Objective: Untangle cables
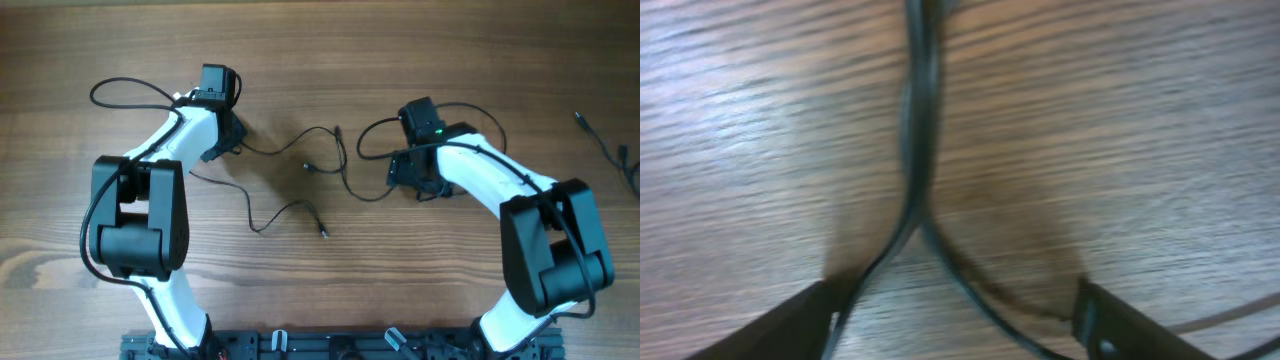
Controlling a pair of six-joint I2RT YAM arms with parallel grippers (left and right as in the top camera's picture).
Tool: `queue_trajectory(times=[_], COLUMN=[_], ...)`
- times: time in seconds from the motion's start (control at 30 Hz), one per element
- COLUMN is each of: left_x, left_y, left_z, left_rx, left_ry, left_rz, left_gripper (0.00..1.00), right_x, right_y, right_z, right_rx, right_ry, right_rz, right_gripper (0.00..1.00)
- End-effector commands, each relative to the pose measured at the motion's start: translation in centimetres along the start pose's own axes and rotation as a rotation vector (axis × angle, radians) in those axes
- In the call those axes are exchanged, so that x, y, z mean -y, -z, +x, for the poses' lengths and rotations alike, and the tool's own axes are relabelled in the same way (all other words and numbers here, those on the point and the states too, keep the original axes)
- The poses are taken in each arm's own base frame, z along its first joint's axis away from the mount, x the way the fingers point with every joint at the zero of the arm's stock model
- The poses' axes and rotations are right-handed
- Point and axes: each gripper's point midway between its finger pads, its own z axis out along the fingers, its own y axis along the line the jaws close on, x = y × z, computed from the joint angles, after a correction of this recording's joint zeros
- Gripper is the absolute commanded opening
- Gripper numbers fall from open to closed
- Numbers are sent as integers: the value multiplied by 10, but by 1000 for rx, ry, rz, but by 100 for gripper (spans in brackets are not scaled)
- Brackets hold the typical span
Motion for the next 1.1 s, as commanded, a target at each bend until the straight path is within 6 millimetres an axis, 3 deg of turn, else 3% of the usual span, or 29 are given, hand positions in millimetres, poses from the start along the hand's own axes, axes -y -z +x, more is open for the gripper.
queue_trajectory(times=[0.0, 0.07, 0.1, 0.17, 0.2, 0.27, 0.33, 0.4, 0.47, 0.53, 0.57, 0.67, 0.73, 0.8, 0.87, 0.97, 1.0, 1.07], left_x=[-17, -17, -18, -19, -20, -20, -20, -20, -20, -20, -20, -20, -20, -21, -22, -19, -17, -15], left_y=[-38, -38, -38, -38, -37, -37, -37, -37, -37, -37, -37, -37, -37, -37, -37, -36, -36, -35], left_z=[61, 62, 63, 64, 65, 65, 65, 65, 65, 65, 65, 65, 65, 66, 67, 70, 71, 74], left_rx=[-199, -201, -205, -210, -214, -216, -215, -215, -215, -215, -215, -215, -215, -219, -222, -241, -248, -262], left_ry=[-45, -47, -48, -50, -50, -51, -50, -50, -51, -51, -51, -51, -51, -51, -53, -50, -49, -46], left_rz=[-50, -51, -55, -60, -63, -65, -65, -65, -64, -64, -64, -65, -65, -67, -70, -52, -44, -29], left_gripper=[33, 34, 35, 36, 36, 36, 36, 37, 38, 38, 38, 41, 42, 41, 40, 41, 46, 56], right_x=[4, 2, -6, -21, -26, -19, 5, 52, 108, 160, 188, 242, 277, 332, 364, 417, 425, 421], right_y=[-30, -50, -64, -66, -49, -3, 76, 158, 226, 271, 283, 267, 236, 196, 174, 118, 95, 66], right_z=[21, 26, 31, 24, -3, -63, -139, -203, -248, -276, -289, -318, -336, -349, -352, -348, -343, -337], right_rx=[-39, -71, -109, -115, -71, 45, 225, 410, 600, 768, 848, 929, 944, 955, 969, 950, 917, 855], right_ry=[-1, 2, 43, 97, 97, 91, 92, 45, -14, -69, -92, -163, -218, -315, -356, -419, -436, -439], right_rz=[71, 71, 20, -95, -167, -230, -288, -273, -235, -181, -148, -76, 2, 152, 203, 239, 235, 197], right_gripper=[58, 32, 5, 4, 4, 4, 5, 5, 5, 5, 5, 5, 4, 4, 4, 4, 7, 39])
